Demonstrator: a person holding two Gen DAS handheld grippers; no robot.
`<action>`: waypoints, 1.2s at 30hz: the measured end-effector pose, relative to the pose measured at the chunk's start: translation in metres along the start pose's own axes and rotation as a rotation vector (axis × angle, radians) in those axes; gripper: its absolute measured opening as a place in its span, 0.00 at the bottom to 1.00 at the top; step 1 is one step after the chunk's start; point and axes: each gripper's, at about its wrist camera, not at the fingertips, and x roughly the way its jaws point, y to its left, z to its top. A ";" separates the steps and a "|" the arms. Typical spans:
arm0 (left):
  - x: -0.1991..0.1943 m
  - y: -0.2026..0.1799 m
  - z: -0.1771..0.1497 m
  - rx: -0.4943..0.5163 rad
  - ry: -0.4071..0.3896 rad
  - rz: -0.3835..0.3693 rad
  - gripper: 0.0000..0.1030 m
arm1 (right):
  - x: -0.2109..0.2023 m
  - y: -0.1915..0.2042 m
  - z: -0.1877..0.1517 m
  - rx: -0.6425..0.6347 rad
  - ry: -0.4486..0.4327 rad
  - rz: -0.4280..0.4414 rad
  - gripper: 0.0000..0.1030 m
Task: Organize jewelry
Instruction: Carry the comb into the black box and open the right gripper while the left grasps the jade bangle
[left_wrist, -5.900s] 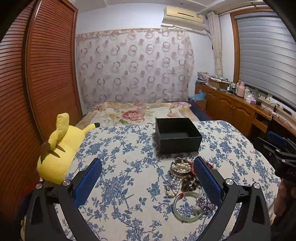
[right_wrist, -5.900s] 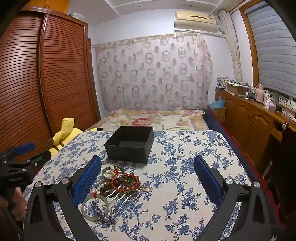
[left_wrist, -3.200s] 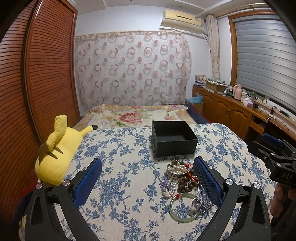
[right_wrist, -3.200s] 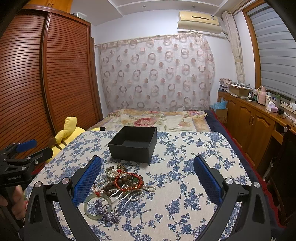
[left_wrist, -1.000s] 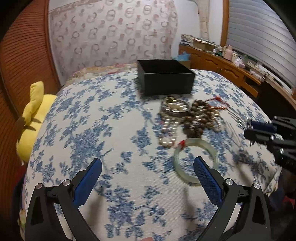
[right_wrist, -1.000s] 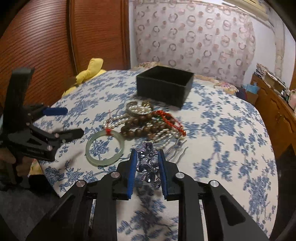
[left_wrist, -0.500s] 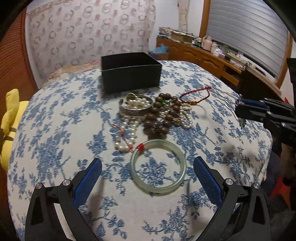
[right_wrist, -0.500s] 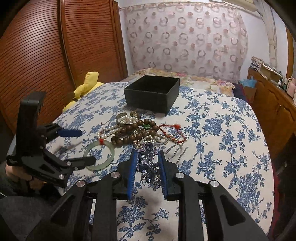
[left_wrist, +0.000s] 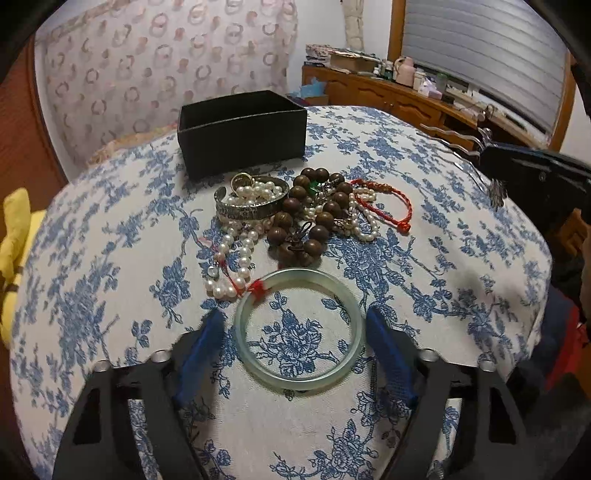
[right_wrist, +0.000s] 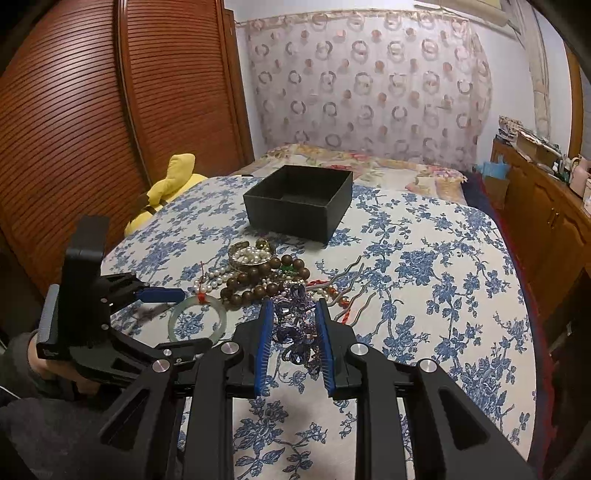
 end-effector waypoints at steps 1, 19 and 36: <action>0.000 0.000 0.000 0.003 0.003 -0.004 0.67 | 0.001 0.000 0.000 -0.002 0.001 -0.002 0.25; -0.035 0.052 0.032 -0.111 -0.153 0.014 0.67 | 0.055 0.008 0.062 -0.105 -0.039 0.023 0.24; -0.028 0.094 0.080 -0.157 -0.231 0.064 0.67 | 0.146 -0.016 0.133 -0.046 0.002 0.083 0.25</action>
